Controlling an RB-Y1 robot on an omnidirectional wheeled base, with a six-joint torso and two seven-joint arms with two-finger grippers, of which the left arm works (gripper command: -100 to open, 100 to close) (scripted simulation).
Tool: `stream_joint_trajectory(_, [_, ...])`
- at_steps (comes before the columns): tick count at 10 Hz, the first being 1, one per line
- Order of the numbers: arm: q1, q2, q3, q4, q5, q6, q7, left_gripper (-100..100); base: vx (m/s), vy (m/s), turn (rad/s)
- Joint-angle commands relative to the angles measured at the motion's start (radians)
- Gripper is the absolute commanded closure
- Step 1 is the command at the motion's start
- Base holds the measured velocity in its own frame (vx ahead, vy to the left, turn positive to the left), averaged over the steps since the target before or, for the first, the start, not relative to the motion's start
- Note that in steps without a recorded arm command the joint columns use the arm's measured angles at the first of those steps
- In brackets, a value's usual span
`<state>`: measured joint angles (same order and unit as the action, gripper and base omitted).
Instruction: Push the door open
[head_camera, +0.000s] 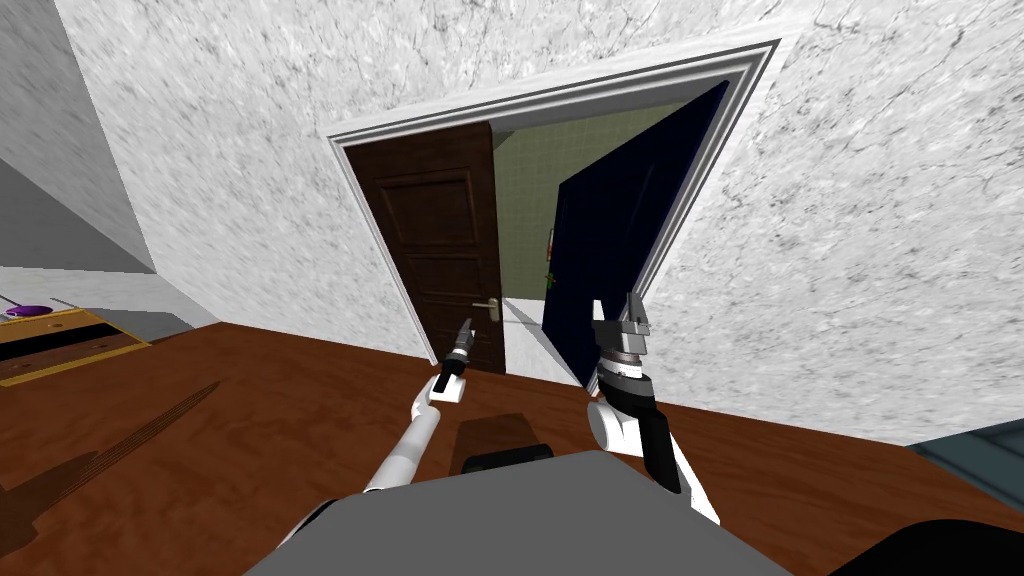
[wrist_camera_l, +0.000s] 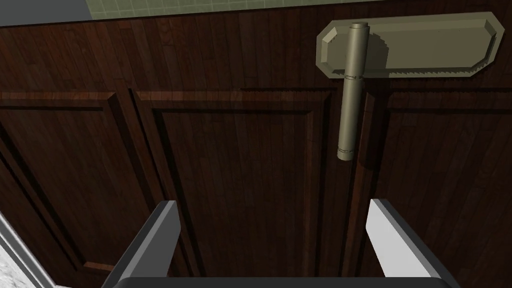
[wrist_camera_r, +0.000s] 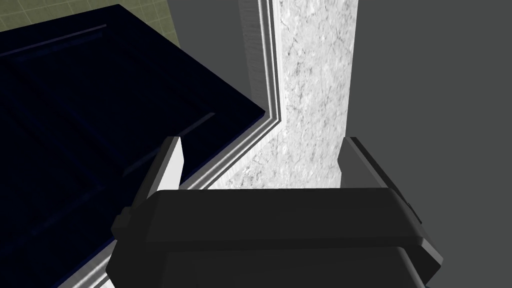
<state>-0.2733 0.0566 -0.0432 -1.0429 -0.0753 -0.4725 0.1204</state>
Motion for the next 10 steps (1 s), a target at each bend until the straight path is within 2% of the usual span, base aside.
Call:
stream_joint_trajectory(1, [-0.027,-0.004,0.002,0.049,0.0,-0.004,0.0,-100,0.051,0.03,-0.022])
stream_joint_trajectory(3, [-0.063,-0.009,0.002,0.104,0.0,-0.001,0.002,-100,0.071,0.06,-0.032])
stream_joint_trajectory(4, [-0.063,-0.009,0.002,0.111,0.0,-0.001,0.002,-100,0.056,0.049,-0.014])
stream_joint_trajectory(10, [-0.151,-0.027,0.002,0.263,0.0,0.006,0.007,-100,0.077,0.052,-0.024])
